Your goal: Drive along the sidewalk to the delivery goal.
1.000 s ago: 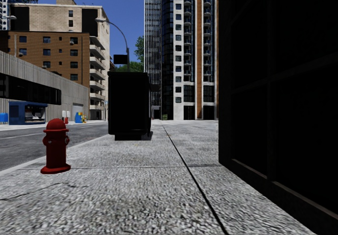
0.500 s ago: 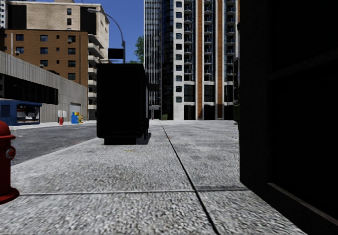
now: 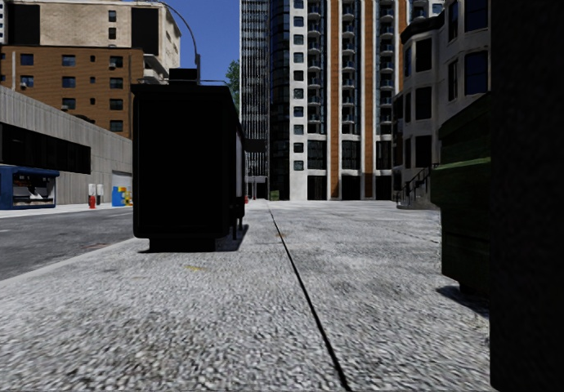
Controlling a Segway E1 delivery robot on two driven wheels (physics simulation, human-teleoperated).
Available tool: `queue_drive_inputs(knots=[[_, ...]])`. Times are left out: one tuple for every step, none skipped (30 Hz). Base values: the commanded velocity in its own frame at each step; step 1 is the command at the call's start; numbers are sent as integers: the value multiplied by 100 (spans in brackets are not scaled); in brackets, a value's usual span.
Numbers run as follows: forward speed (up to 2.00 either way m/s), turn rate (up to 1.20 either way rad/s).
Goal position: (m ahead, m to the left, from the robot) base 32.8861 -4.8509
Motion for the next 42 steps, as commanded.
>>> queue_drive_inputs(knots=[[200, 0], [200, 0], [200, 0], [200, 0], [200, 0], [200, 0], [200, 0], [200, 0], [200, 0], [200, -1], [200, -20], [200, -34], [200, -37], [200, -37], [200, -37], [200, -37], [200, -37], [200, -37], [200, -37], [200, -37], [200, -37], [200, -37], [200, -37], [200, -37], [200, -37], [200, -37], [200, -37], [200, -37], [200, -37], [200, -37], [200, -37], [200, -37], [200, -37], [200, -37], [200, -37], [200, -37], [200, 0], [200, 0], [200, 0], [200, 0], [200, 0], [200, 0]])
